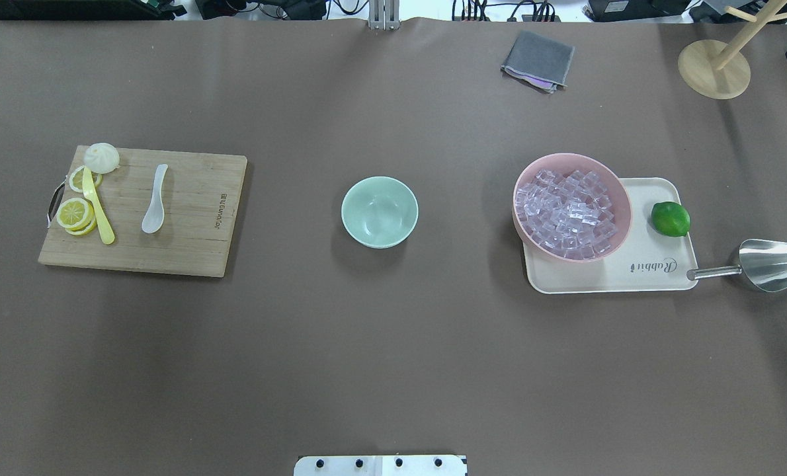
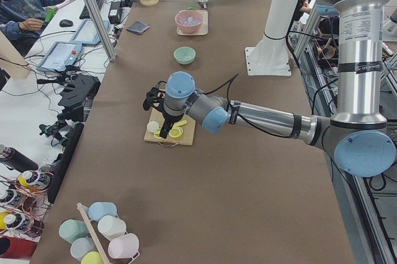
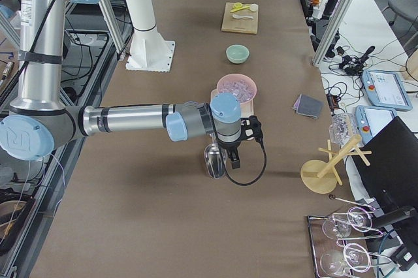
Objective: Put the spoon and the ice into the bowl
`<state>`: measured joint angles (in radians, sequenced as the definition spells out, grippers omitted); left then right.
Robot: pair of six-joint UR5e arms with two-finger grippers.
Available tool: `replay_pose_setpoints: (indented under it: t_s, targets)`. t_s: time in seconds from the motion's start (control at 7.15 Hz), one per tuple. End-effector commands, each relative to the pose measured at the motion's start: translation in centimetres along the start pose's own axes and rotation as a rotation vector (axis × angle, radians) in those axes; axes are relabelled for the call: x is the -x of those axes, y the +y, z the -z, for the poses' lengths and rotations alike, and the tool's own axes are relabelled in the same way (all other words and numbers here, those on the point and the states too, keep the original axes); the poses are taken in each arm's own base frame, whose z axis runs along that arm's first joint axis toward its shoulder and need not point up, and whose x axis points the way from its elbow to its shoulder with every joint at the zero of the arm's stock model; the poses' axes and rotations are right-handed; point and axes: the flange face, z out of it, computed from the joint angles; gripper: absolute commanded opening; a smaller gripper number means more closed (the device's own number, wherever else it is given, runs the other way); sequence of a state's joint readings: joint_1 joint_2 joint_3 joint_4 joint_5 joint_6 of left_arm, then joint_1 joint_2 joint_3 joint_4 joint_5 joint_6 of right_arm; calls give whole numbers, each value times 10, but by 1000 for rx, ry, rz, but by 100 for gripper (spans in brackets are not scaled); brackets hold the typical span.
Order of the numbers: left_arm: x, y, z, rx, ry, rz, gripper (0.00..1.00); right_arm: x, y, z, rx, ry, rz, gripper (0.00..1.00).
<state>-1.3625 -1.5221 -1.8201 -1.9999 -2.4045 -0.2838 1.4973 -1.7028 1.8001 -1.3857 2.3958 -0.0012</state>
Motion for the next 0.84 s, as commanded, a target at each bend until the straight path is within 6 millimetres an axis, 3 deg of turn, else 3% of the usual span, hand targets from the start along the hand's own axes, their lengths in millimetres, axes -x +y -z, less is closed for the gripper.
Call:
replay_pose_setpoints:
  t_s: [0.0,0.14,0.42,0.56,0.7]
  targets:
    - [-71,-35,-55,48,12,73,97,19,-15,-4,-4,-11,-57,100]
    - [-115,-55,-90,50,-14,138,92,36,-23,-12,-15,-24,-73,100]
    - [-189,-81,-166,105,-29,173,92,74,-38,-33,-23,-58,-103,99]
    - [-199,-79,-200,153,-38,171,89,95,-52,-36,-32,-75,-101,99]
    - [-195,-79,-214,172,-49,174,85,122,-75,-33,-46,-95,-116,99]
